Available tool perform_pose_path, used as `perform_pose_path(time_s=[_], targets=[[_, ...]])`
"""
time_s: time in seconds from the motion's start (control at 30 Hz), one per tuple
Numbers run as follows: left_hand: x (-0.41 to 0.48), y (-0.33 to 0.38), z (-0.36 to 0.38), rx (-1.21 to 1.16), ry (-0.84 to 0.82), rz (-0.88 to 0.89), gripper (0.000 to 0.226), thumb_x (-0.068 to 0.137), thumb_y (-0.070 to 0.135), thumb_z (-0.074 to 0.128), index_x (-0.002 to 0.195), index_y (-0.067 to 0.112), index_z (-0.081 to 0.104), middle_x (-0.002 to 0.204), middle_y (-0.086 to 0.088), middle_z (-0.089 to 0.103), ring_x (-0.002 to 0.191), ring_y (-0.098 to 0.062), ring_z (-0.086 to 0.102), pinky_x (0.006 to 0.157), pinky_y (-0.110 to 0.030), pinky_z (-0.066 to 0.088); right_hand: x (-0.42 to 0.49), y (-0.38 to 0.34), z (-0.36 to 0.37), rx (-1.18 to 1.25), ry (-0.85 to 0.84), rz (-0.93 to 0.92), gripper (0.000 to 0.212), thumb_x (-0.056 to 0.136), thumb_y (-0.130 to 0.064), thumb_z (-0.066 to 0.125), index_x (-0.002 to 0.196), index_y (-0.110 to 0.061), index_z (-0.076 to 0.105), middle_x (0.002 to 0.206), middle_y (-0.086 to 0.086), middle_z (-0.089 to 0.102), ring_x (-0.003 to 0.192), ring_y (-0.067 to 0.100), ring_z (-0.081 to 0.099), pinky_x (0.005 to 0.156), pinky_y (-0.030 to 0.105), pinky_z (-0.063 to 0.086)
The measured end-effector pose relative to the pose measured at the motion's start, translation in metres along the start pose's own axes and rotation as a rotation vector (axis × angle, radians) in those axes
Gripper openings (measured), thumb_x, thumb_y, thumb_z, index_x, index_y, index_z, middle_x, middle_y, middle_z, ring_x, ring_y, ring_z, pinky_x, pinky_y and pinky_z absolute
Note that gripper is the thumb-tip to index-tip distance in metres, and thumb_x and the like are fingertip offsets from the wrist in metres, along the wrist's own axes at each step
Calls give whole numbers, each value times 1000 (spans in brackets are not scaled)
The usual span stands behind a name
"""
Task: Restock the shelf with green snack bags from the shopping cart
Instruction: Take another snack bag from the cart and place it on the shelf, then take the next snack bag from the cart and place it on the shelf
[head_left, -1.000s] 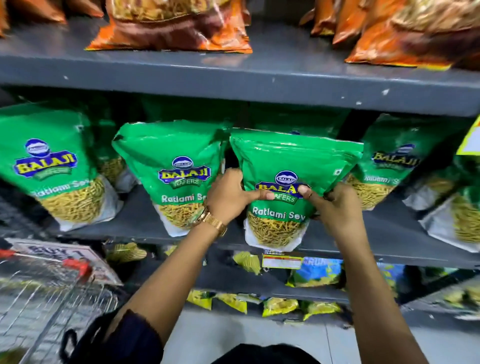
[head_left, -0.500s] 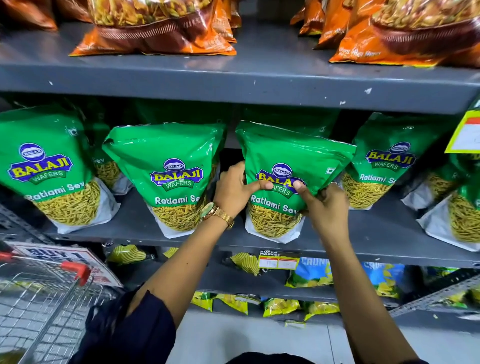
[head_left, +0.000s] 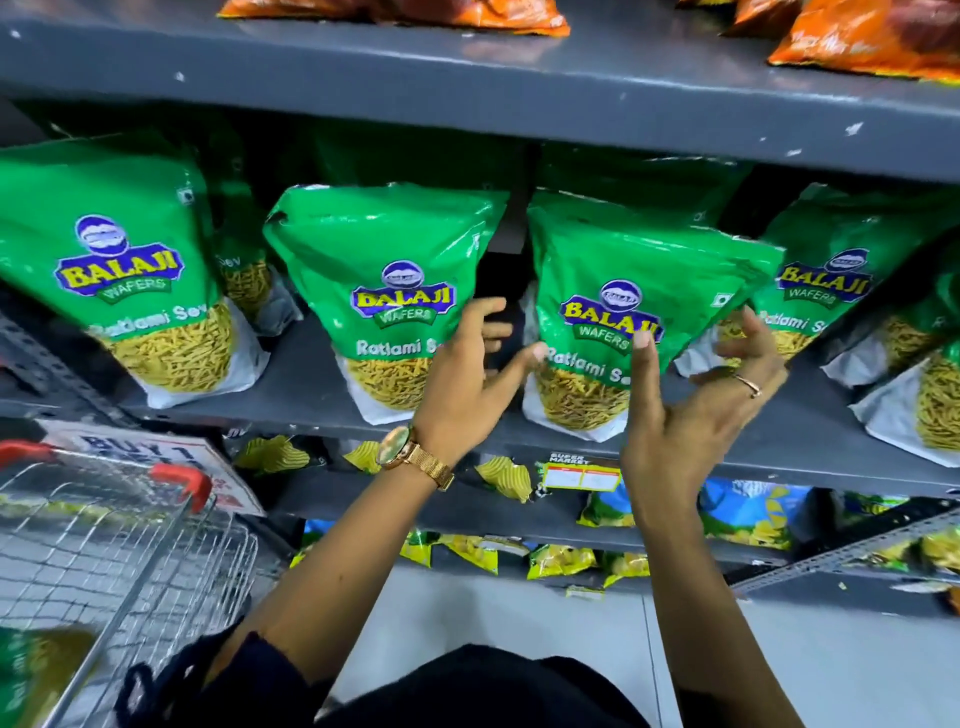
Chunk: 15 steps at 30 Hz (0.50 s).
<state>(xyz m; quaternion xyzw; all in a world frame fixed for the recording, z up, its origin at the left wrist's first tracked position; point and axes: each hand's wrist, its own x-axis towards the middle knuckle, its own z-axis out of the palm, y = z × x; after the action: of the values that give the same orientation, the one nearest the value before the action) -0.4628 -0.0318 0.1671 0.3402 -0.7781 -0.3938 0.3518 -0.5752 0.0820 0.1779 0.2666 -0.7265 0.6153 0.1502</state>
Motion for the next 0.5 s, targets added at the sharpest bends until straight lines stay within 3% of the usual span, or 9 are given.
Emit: perform_pose_path(time_s=[0.07, 0.13, 0.23, 0.37, 0.5], targets=[[-11, -4, -18, -29, 32, 34, 54, 89, 34, 65, 135, 14, 45, 124, -5, 66, 112, -12, 63, 84, -21, 57, -17, -13, 14, 45, -56, -81, 51, 92, -30, 66, 132, -2, 48, 110, -4, 42, 103, 23, 47, 95, 31, 42], [-23, -11, -38, -52, 83, 72, 47, 89, 31, 66, 130, 15, 49, 120, -2, 68, 110, -9, 65, 90, -28, 57, -36, -25, 31, 69, -151, -161, 39, 93, -28, 64, 124, -5, 55, 110, -5, 48, 101, 24, 51, 93, 40, 45], [-44, -36, -79, -44, 202, 127, 38, 89, 23, 67, 124, 12, 55, 115, 1, 68, 112, -6, 65, 96, -35, 54, -73, -46, 60, 100, -333, -214, 29, 93, -25, 63, 115, -7, 62, 113, 4, 60, 107, 23, 54, 99, 32, 41], [-81, -79, -145, 92, 411, 107, 31, 90, 19, 65, 118, 6, 62, 115, -1, 66, 109, -16, 64, 97, -33, 52, -129, -76, 98, 202, -572, -330, 24, 93, -16, 63, 114, -4, 64, 117, 8, 58, 113, 26, 56, 104, 30, 41], [-134, -127, -213, 220, 612, 5, 29, 91, 19, 62, 115, 3, 63, 111, -2, 65, 102, -19, 63, 95, -26, 48, -191, -108, 140, 317, -876, -344, 21, 94, -16, 63, 114, -8, 65, 117, 5, 59, 114, 18, 57, 104, 29, 43]])
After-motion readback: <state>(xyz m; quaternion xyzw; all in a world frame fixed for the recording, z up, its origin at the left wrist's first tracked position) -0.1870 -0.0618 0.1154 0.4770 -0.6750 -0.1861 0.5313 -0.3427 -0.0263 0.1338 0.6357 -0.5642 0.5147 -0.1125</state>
